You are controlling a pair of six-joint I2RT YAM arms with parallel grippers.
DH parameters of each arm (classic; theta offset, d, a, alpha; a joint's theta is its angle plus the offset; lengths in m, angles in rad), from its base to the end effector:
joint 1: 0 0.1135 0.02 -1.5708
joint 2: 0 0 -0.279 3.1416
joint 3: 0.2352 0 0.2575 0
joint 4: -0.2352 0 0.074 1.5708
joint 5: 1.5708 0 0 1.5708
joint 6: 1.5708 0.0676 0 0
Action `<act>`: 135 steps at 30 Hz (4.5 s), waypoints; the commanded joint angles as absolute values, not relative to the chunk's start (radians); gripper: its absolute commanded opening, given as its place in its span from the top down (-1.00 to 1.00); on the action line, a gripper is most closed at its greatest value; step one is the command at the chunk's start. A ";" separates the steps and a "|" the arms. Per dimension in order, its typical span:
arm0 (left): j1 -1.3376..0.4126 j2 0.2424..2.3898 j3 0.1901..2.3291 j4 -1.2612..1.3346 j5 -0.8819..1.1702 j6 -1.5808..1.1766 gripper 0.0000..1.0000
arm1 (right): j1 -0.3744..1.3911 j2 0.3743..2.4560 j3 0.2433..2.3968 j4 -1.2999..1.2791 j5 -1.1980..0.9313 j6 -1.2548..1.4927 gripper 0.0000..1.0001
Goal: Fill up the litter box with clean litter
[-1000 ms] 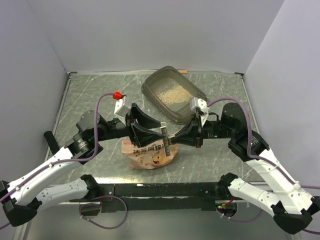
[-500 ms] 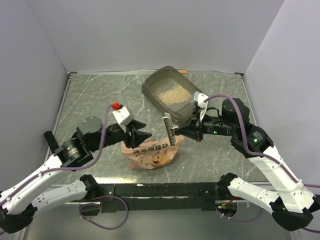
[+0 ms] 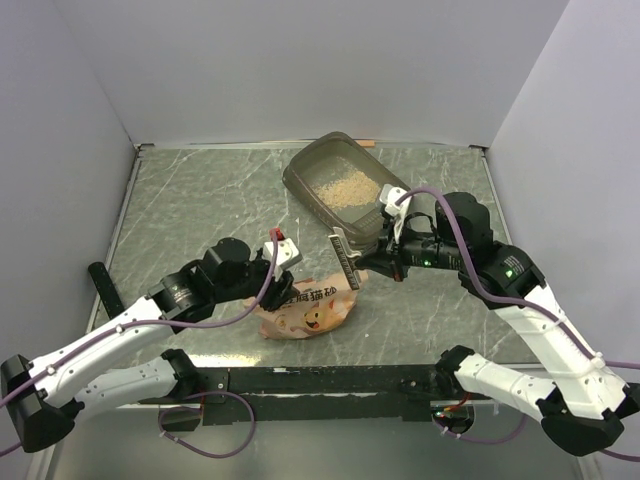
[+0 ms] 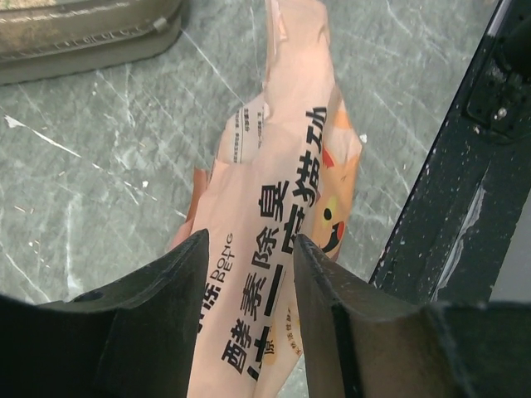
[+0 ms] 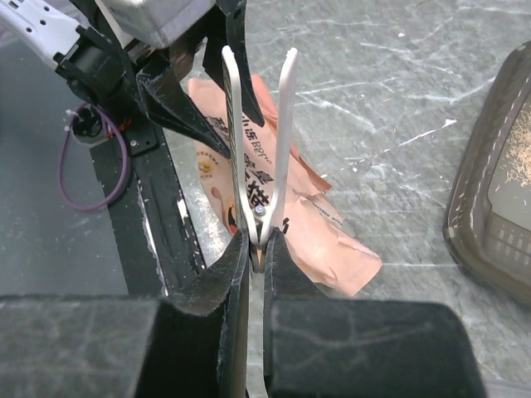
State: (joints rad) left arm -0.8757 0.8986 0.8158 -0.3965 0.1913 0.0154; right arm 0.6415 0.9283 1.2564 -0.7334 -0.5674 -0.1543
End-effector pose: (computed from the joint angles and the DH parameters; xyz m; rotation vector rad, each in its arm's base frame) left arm 0.1344 -0.1813 0.3062 1.0239 1.8576 -0.7209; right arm 0.1312 0.1434 0.4227 -1.1159 1.6747 0.8734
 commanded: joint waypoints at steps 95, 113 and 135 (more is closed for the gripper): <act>-0.891 0.726 0.640 -0.285 0.181 0.089 0.98 | 0.672 1.368 1.247 -0.750 -0.884 -0.644 1.00; -0.903 0.724 0.641 -0.291 0.166 0.083 0.98 | 0.811 1.365 1.357 -1.006 -0.431 -0.706 1.00; -0.917 0.701 0.635 -0.291 0.152 0.084 0.98 | 0.845 1.391 1.442 -1.003 -0.435 -0.703 1.00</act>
